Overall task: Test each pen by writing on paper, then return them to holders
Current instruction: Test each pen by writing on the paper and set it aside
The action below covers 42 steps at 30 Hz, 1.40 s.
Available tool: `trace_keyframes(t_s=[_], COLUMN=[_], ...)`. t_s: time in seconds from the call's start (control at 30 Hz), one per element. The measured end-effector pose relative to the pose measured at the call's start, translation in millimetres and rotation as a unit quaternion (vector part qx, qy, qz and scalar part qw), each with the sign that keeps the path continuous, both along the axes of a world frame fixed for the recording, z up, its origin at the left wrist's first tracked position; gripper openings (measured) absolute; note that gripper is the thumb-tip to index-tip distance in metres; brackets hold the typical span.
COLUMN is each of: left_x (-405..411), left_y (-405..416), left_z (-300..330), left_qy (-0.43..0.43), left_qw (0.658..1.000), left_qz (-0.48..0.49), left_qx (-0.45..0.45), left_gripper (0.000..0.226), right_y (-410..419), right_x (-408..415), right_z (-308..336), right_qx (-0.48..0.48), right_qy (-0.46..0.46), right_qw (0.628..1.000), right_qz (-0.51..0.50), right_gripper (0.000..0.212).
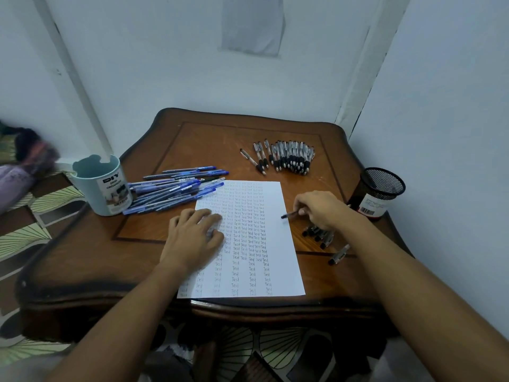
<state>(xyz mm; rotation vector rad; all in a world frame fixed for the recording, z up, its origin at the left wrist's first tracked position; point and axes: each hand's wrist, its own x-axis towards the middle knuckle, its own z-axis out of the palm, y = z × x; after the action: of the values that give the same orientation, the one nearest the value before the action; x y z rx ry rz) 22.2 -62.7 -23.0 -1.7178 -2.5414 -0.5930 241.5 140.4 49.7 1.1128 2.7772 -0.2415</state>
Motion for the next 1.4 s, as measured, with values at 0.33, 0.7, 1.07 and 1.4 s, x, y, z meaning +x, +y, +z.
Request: trace_keyframes(t_s=[0.33, 0.7, 1.07, 1.4], left_x=[-6.6, -17.3, -16.7, -15.8], left_y=[10.9, 16.6, 16.3, 16.4], left_z=[10.6, 2.0, -1.5, 0.4], left_qy=[0.032, 0.056, 0.029, 0.029], left_qw=[0.999, 0.997, 0.999, 0.999], left_qz=[-0.009, -0.043, -0.026, -0.019], left_qx=[-0.040, 0.020, 0.026, 0.014], left_gripper=[0.051, 0.041, 0.045, 0.039], right_y=[-12.6, 5.2, 7.4, 1.6], right_x=[-48.2, -82.6, -87.0, -80.2], right_z=[-5.1, -15.2, -19.2, -16.0], right_qx=[-0.210, -0.425, -0.420, -0.404], right_qy=[0.483, 0.641, 0.661, 0.634], right_qw=[0.832, 0.544, 0.522, 0.577], right_qz=[-0.171, -0.336, -0.340, -0.319], right_gripper=[0.050, 0.046, 0.047, 0.039])
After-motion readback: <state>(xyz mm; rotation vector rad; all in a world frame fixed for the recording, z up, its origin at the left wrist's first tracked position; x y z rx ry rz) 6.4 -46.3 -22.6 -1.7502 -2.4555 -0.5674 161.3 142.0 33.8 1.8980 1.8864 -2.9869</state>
